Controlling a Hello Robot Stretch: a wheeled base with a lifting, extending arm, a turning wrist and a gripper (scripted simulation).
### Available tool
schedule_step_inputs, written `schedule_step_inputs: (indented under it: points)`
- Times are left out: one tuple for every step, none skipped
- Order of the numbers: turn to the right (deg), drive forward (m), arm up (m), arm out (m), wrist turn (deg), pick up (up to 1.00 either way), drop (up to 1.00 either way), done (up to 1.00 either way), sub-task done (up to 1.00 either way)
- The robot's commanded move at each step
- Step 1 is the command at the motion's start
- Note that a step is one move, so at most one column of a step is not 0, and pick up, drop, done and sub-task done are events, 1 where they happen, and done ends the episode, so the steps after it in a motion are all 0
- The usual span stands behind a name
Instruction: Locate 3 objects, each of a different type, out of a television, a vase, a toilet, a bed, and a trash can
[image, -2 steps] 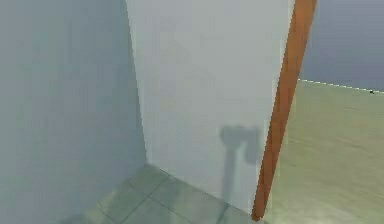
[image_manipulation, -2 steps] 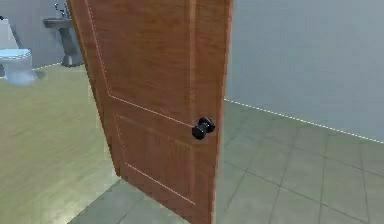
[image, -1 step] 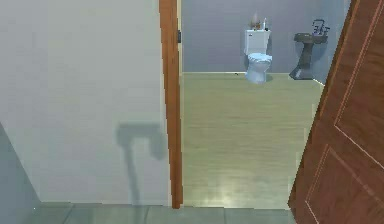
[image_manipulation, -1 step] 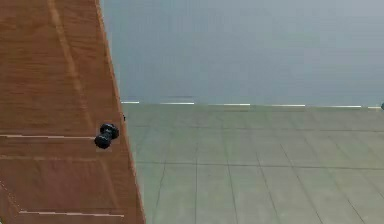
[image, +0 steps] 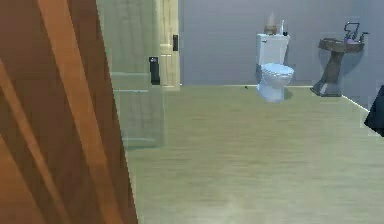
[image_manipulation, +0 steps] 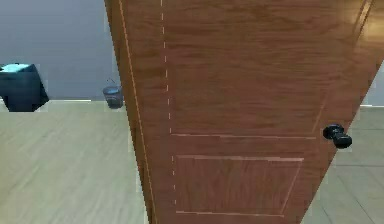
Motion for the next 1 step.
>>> schedule_step_inputs:
  points:
    - [36.0, 0.0, 0.0, 0.0, 0.0, 0.0, 0.0, 0.0, 0.0]
